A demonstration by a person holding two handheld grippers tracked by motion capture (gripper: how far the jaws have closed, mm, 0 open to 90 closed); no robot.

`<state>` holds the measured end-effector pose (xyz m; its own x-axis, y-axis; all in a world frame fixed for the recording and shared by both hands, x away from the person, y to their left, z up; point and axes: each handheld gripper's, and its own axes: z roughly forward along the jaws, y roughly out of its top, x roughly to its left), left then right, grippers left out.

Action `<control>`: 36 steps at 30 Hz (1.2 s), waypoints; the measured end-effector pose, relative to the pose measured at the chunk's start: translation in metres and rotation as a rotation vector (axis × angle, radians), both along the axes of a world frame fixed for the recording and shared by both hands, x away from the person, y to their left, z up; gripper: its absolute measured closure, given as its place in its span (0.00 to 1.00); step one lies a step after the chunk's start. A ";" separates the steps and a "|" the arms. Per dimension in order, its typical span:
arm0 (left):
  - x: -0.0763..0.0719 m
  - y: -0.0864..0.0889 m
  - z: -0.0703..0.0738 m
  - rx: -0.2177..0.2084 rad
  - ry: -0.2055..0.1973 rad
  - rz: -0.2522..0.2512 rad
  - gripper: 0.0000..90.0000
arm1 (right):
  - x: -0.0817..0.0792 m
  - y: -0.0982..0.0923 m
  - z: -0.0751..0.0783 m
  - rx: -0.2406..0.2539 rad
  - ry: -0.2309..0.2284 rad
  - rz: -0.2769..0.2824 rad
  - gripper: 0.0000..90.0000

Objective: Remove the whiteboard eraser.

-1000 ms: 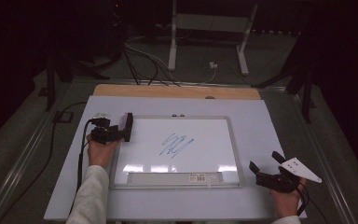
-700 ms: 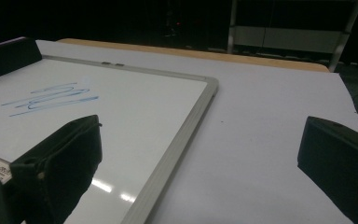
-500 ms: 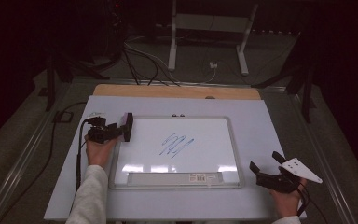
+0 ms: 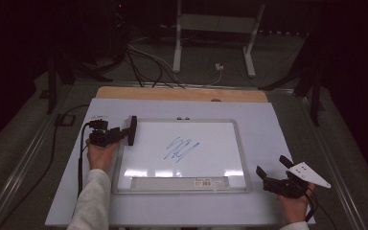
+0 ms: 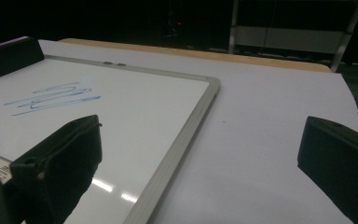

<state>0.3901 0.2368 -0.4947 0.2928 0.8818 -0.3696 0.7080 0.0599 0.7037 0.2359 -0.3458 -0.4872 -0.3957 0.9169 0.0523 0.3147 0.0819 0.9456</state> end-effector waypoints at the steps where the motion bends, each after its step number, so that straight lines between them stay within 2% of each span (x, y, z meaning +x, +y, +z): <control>1: 0.000 -0.001 0.000 0.000 0.002 -0.009 0.50 | 0.000 0.000 0.000 -0.001 -0.001 0.001 0.00; 4: 0.001 -0.006 0.000 -0.001 0.004 -0.023 0.49 | 0.000 0.000 0.000 0.001 0.000 0.002 0.00; 13: 0.005 -0.013 -0.006 -0.046 0.034 -0.053 0.45 | 0.000 -0.001 0.000 0.006 -0.008 0.000 0.00; 18: 0.006 -0.017 -0.008 -0.044 0.044 -0.067 0.44 | -0.001 -0.001 0.001 0.006 -0.009 0.000 0.00; 22: 0.006 -0.021 -0.012 0.006 0.066 -0.082 0.45 | -0.001 -0.001 0.001 0.008 -0.010 -0.001 0.00; 28: 0.005 -0.024 -0.011 0.047 0.046 -0.075 0.46 | -0.001 -0.001 0.001 0.008 -0.011 -0.002 0.00; 36: 0.002 -0.024 -0.006 0.056 0.016 -0.080 0.46 | -0.001 -0.002 0.001 0.007 -0.012 -0.005 0.00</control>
<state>0.3918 0.2133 -0.5002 0.3577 0.8754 -0.3253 0.7200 -0.0367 0.6930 0.2348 -0.3475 -0.4861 -0.3918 0.9185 0.0534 0.3033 0.0741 0.9500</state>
